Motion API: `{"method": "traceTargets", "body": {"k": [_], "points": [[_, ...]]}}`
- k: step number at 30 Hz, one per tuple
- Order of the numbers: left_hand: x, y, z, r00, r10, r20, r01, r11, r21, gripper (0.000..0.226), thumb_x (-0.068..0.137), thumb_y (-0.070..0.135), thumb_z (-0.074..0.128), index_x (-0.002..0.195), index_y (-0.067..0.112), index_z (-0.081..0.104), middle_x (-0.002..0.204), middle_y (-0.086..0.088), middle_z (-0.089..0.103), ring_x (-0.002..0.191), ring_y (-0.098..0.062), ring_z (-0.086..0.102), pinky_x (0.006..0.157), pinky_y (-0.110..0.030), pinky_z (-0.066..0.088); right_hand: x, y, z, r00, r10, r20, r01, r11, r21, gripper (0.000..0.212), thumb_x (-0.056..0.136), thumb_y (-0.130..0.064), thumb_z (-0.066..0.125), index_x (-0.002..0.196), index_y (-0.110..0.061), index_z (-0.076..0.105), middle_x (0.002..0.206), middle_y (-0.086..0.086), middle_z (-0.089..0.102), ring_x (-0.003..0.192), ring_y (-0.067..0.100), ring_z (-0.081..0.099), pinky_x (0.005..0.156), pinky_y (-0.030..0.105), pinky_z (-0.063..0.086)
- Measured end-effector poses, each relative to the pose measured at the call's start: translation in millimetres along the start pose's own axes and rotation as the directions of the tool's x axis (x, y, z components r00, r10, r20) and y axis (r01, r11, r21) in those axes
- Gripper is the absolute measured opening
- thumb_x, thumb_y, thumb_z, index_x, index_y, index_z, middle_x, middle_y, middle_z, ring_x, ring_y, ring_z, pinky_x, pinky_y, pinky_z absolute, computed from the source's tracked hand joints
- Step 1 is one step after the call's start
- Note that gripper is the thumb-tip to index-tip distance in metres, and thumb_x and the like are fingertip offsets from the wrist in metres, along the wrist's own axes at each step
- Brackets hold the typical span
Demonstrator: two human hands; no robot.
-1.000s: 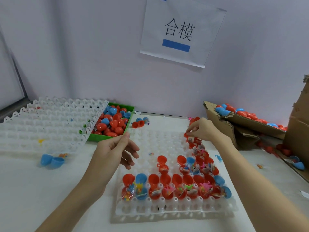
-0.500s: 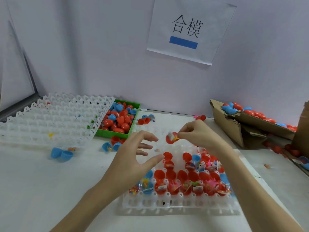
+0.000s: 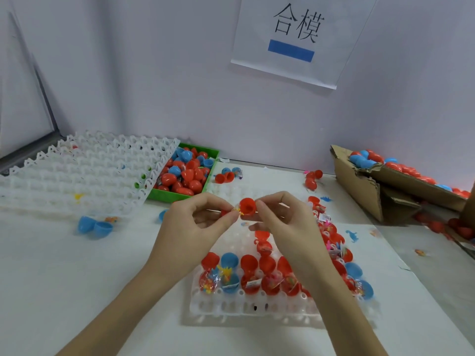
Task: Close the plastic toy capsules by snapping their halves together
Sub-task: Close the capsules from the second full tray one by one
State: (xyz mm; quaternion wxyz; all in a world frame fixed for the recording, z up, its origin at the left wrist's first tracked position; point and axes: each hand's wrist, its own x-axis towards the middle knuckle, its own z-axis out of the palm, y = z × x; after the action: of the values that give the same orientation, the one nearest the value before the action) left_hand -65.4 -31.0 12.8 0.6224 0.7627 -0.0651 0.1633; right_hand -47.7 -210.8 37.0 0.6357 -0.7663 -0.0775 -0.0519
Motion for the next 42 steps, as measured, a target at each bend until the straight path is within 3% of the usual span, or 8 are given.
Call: {"method": "traceTargets", "body": {"k": [5,9,14,23,27,33,38,42], "points": [[-1.8,2.7,1.8,0.998,0.045,0.04,-0.047,0.998,0.05,0.01,0.087,0.019,0.081,0.096,0.022,0.078,0.089,0.014,0.077,0.09,-0.005,0.074,0.081,-0.014,0.057,-1.3,2.5,-1.4,0.982,-0.152,0.108,0.161,0.984,-0.076,0.021,0.092,-0.023,0.075,0.112,-0.026,0.072,0.101,-0.017,0.076,0.096,0.006,0.073,0.079,0.015,0.056],[-3.3,3.6,3.4,0.999,0.037,-0.001,-0.037,0.999,0.02,0.013,0.086,0.026,0.081,0.098,0.027,0.077,0.09,0.016,0.077,0.092,-0.005,0.073,0.079,-0.013,0.057,-0.7,4.7,1.8,0.96,-0.235,0.152,0.255,0.958,-0.13,0.018,0.096,-0.016,0.07,0.113,-0.022,0.073,0.104,-0.013,0.075,0.099,0.011,0.072,0.084,0.02,0.058],[-1.9,7.5,1.8,0.999,-0.027,0.032,0.031,0.991,-0.127,0.032,0.079,0.04,0.073,0.107,0.025,0.078,0.096,0.013,0.079,0.096,-0.007,0.075,0.083,-0.017,0.059,-3.2,1.9,1.2,0.99,-0.075,0.115,0.066,0.995,0.08,0.02,0.098,-0.03,0.064,0.115,-0.024,0.072,0.099,-0.004,0.078,0.09,0.017,0.077,0.081,0.023,0.06],[-0.2,6.7,-0.2,0.997,-0.078,0.019,0.081,0.963,-0.258,0.026,0.083,0.033,0.078,0.103,0.017,0.078,0.092,0.001,0.08,0.089,-0.016,0.078,0.078,-0.015,0.057,-5.5,-1.1,3.5,0.987,0.038,0.156,-0.086,0.946,0.313,0.035,0.088,-0.04,0.068,0.116,-0.019,0.072,0.108,0.003,0.078,0.1,0.023,0.076,0.092,0.033,0.058],[-0.6,5.7,-0.8,0.999,-0.011,-0.037,0.005,0.985,-0.171,0.021,0.086,0.031,0.078,0.103,0.02,0.079,0.089,0.006,0.08,0.087,-0.012,0.078,0.077,-0.015,0.058,-7.4,-2.8,6.0,0.99,-0.072,0.122,0.046,0.979,0.2,0.024,0.091,-0.033,0.072,0.113,-0.023,0.072,0.102,-0.003,0.078,0.096,0.016,0.076,0.079,0.019,0.058],[-2.1,8.3,-1.5,0.993,0.117,0.03,-0.118,0.992,0.04,0.023,0.083,0.039,0.071,0.106,0.038,0.073,0.099,0.022,0.076,0.096,0.0,0.073,0.082,-0.012,0.056,-9.6,2.0,13.2,0.979,-0.195,0.052,0.192,0.98,0.06,0.018,0.092,-0.025,0.075,0.109,-0.022,0.071,0.096,-0.007,0.076,0.087,0.015,0.075,0.075,0.019,0.058],[-3.7,6.2,2.0,0.983,0.171,0.059,-0.178,0.973,0.144,0.021,0.095,0.021,0.07,0.116,0.02,0.076,0.105,0.014,0.076,0.103,-0.006,0.07,0.088,-0.017,0.057,-9.1,4.7,13.7,0.984,-0.175,0.018,0.173,0.98,0.094,0.017,0.094,-0.023,0.071,0.11,-0.018,0.072,0.097,-0.004,0.077,0.09,0.016,0.075,0.076,0.022,0.06],[-3.6,3.9,2.9,0.992,0.124,-0.01,-0.122,0.987,0.109,0.018,0.094,0.018,0.073,0.111,0.021,0.078,0.098,0.013,0.078,0.097,-0.006,0.073,0.085,-0.019,0.059,-10.2,5.8,16.1,0.986,-0.166,0.017,0.163,0.98,0.113,0.016,0.095,-0.022,0.069,0.111,-0.019,0.072,0.098,-0.004,0.077,0.091,0.015,0.075,0.077,0.022,0.06]]}}
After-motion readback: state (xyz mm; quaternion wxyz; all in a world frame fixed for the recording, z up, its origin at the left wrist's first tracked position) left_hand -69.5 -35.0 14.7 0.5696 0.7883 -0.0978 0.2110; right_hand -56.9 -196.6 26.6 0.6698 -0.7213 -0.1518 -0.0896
